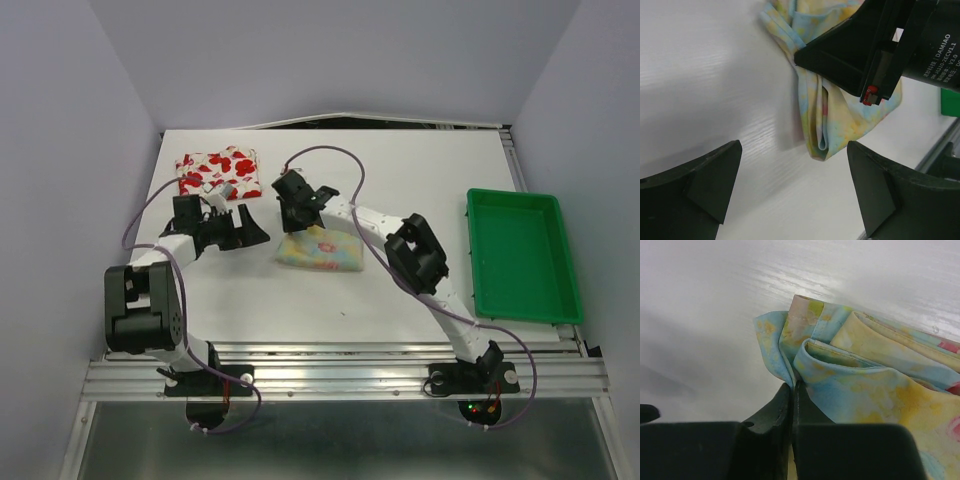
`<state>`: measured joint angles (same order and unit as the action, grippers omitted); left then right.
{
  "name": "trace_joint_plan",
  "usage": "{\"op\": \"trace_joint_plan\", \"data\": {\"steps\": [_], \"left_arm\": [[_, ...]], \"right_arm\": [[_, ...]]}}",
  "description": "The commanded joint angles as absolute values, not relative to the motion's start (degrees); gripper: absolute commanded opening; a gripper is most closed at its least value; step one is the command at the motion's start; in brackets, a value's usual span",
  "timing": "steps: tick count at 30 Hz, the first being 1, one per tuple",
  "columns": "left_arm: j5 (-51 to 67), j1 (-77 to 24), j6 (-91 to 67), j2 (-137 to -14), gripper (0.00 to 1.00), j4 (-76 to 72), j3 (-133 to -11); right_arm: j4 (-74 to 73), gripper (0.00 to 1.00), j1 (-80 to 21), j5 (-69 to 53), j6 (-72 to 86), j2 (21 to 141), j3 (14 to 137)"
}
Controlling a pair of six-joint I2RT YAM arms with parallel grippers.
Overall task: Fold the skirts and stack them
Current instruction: Neatly place the folded skirt to the corner
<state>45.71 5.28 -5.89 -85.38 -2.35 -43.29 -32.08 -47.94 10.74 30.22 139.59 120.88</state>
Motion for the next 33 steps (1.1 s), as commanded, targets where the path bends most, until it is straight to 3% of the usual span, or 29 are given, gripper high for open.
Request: {"op": "trace_joint_plan", "data": {"steps": [1,21,33], "left_arm": [[52.9,2.7,-10.9,-87.5,0.99,-9.4,-42.0],[45.0,-9.5,-38.0,-99.8,0.99,-41.7,-35.2],[42.9,-10.1,-43.4,-107.4,0.68,-45.9,-37.2]], "right_arm": [[-28.4,0.01,-47.4,6.2,33.0,133.6,118.9],[-27.4,0.01,-45.3,5.5,40.4,134.2,120.4],[-26.5,0.01,-44.7,6.2,42.4,133.2,120.2]]}}
